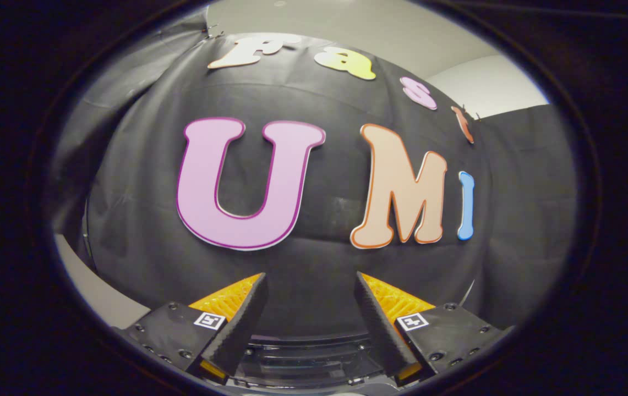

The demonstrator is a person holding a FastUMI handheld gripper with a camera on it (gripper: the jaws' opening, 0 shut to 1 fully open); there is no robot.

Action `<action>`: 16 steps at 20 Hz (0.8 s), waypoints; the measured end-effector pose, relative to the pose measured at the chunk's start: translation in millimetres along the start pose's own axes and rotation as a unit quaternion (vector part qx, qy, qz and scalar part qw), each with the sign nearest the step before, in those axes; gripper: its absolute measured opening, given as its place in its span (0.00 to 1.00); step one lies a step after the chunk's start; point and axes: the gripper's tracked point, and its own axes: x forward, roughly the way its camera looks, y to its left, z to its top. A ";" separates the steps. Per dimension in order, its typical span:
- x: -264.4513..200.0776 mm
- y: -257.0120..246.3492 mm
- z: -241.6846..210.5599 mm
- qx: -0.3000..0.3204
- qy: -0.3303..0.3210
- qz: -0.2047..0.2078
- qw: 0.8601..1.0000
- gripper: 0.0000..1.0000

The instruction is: Put the clothes into the washing machine and then close the washing machine lid.

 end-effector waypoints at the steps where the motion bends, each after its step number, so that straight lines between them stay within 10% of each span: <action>1: 4.0 -2.3 -9.4 -0.009 0.001 -0.003 1.000 0.97; 8: 34.9 18.7 -91.9 0.048 0.101 0.035 0.993 0.98; 16: 21.8 15.5 -83.0 0.088 0.053 0.040 0.994 0.97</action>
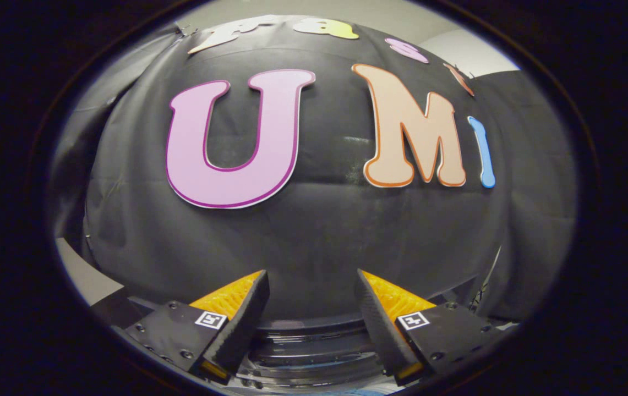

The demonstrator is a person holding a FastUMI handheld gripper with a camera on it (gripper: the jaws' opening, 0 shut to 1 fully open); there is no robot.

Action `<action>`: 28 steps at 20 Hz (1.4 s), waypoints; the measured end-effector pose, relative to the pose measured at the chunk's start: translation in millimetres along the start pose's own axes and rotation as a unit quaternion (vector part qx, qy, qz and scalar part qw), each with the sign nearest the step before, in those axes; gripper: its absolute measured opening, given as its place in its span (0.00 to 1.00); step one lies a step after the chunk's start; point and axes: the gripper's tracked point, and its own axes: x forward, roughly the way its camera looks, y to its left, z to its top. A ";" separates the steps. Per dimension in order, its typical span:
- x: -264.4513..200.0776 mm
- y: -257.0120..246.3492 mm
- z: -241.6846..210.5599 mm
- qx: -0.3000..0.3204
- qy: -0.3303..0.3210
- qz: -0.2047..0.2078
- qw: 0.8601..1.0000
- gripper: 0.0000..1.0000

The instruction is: Put the clothes into the washing machine and then close the washing machine lid.

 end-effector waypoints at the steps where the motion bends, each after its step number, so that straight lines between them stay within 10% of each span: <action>1: -6.9 -1.3 1.1 0.001 -0.010 0.002 1.000 0.97; 28: -21.9 0.8 6.0 0.002 -0.011 0.040 0.999 0.97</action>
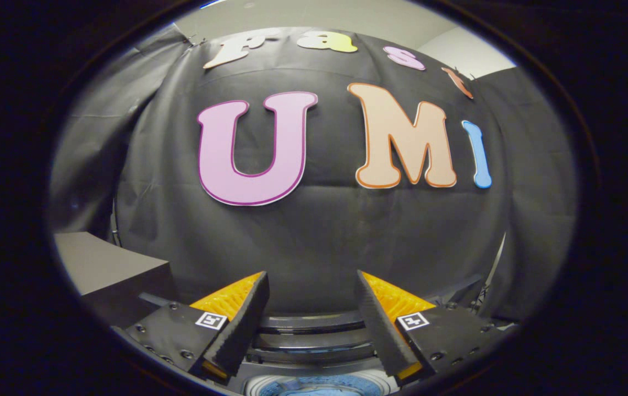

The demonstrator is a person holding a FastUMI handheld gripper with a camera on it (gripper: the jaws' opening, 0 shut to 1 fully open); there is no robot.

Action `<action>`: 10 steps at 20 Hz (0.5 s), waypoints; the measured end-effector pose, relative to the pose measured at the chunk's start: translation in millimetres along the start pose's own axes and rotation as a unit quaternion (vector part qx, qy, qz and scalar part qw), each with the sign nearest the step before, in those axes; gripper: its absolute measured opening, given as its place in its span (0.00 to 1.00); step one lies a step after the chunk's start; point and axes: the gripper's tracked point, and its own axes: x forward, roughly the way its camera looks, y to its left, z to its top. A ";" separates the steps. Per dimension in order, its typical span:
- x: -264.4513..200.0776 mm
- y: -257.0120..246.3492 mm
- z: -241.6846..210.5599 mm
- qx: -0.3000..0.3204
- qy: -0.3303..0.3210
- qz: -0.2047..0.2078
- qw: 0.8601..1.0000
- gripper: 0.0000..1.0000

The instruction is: Put the clothes into the washing machine and then close the washing machine lid.

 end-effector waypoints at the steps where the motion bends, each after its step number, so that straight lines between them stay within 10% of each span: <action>1: 0.9 1.5 -0.2 0.003 0.001 0.004 1.000 0.97; 10: 2.4 4.0 3.0 0.004 -0.009 0.019 1.000 0.97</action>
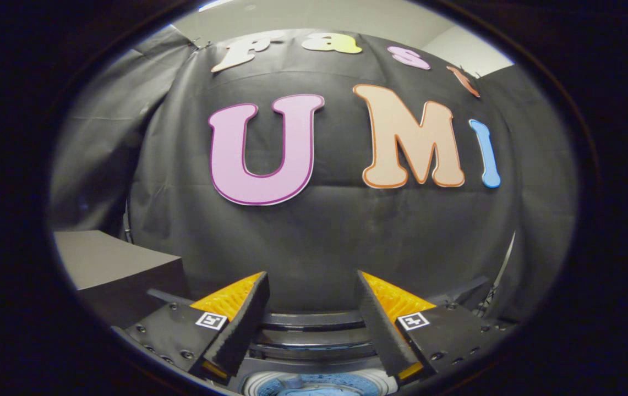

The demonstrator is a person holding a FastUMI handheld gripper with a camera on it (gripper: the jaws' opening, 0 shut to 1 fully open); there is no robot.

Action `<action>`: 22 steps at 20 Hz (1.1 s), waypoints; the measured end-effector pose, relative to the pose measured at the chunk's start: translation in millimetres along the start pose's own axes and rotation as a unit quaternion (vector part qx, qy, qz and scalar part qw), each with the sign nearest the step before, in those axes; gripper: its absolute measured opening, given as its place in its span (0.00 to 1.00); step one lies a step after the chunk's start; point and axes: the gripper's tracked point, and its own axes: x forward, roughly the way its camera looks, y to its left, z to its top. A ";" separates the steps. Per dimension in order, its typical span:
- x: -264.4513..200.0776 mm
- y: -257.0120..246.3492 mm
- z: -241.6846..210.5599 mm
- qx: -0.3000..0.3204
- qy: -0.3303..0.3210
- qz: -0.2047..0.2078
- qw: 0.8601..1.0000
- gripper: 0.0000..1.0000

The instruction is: Put the clothes into the washing machine and then close the washing machine lid.

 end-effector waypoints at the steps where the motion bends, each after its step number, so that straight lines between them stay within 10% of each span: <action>1: -0.3 -0.3 -0.4 0.001 -0.001 -0.004 1.000 0.97; 22: -8.4 1.4 2.0 -0.012 -0.041 -0.011 0.999 0.97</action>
